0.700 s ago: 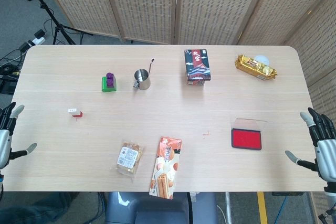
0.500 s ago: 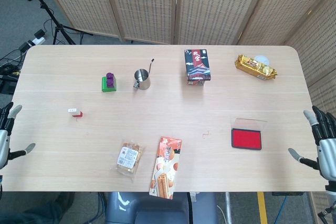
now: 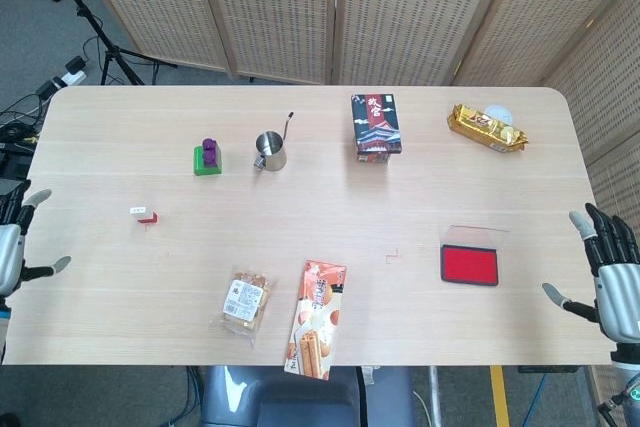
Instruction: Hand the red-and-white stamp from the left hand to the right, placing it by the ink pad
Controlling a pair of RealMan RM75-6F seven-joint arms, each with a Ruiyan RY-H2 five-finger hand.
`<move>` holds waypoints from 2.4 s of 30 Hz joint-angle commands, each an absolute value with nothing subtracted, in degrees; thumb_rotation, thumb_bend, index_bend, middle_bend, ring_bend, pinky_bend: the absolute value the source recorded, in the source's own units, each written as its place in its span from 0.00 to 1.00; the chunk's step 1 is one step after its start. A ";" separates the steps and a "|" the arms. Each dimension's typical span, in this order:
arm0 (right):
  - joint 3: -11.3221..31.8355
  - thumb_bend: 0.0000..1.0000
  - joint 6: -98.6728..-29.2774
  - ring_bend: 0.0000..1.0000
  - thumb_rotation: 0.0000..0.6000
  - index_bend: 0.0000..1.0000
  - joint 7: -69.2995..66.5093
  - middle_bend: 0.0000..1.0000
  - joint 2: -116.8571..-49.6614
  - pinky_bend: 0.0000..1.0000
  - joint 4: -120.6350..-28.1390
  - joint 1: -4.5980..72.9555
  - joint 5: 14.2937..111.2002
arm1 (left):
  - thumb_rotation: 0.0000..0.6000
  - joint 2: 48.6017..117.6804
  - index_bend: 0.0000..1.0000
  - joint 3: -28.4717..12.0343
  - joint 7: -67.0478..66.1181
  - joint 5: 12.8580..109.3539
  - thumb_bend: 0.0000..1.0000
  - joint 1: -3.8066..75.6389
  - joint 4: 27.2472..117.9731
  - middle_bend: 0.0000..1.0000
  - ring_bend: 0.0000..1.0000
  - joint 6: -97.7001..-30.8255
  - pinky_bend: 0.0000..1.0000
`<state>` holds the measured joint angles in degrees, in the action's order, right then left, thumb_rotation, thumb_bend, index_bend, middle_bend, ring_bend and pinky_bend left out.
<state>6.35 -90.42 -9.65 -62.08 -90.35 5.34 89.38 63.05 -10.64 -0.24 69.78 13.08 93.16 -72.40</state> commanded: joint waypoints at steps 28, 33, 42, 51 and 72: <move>6.69 0.00 -85.70 0.00 1.00 0.00 -11.87 0.00 -61.69 0.00 -90.03 7.05 86.26 | 1.00 84.46 0.43 -15.98 -5.27 47.72 0.26 34.05 63.65 0.00 0.00 -45.39 0.00; 6.73 0.00 -85.71 0.00 1.00 0.00 -12.49 0.00 -61.48 0.00 -89.98 7.00 86.18 | 1.00 84.07 0.43 -15.48 -4.64 48.03 0.26 33.61 64.66 0.00 0.00 -45.19 0.00; 6.69 0.00 -85.50 0.00 1.00 0.00 -12.80 0.00 -61.39 0.00 -89.93 7.04 86.10 | 1.00 85.78 0.47 -14.70 -4.94 47.52 0.25 33.90 62.98 0.00 0.00 -44.54 0.00; 6.69 0.00 -85.41 0.00 1.00 0.00 -13.43 0.00 -61.27 0.00 -89.85 7.04 86.04 | 1.00 88.09 0.54 -14.73 -5.92 46.85 0.26 34.59 60.36 0.00 0.00 -45.01 0.00; 6.62 0.00 -85.60 0.00 1.00 0.00 -14.64 0.00 -60.79 0.00 -90.04 6.83 86.13 | 1.00 87.27 0.59 -15.81 -10.10 45.11 0.35 35.00 65.98 0.00 0.00 -48.76 0.00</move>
